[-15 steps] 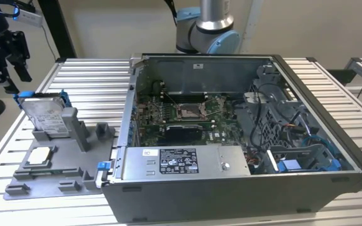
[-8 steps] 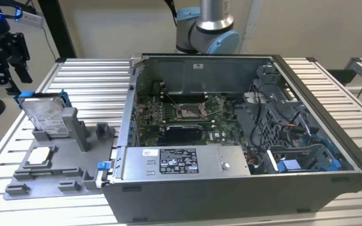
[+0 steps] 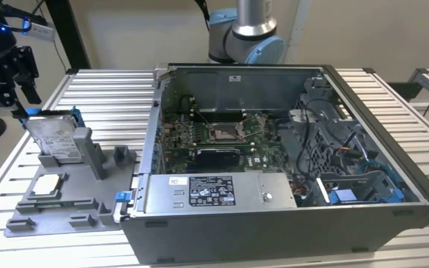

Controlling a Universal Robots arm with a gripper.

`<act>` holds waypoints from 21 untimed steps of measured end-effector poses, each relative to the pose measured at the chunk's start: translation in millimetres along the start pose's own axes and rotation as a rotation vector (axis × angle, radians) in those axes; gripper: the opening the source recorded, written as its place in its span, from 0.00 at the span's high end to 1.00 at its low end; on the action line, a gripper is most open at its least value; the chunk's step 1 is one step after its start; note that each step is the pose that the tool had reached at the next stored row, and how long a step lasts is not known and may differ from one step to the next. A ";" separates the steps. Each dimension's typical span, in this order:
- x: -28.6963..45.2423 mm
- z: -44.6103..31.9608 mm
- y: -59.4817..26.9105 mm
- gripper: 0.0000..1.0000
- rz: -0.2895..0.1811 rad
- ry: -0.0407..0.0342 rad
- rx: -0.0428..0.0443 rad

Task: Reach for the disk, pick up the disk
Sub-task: 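Pick up the disk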

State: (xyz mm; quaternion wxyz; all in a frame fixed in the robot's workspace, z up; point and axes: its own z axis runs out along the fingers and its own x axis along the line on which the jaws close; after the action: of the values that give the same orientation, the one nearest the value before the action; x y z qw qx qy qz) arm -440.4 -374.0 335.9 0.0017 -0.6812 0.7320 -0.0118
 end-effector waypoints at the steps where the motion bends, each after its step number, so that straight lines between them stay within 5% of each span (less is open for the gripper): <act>1: 0.0 1.6 0.0 0.00 -0.001 0.0000 0.0000; 21: -0.4 23.9 -0.2 0.00 -0.046 -0.0009 0.0008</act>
State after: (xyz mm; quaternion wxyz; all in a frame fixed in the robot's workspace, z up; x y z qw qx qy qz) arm -439.7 -373.9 312.0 0.0020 -0.6978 0.7161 -0.0119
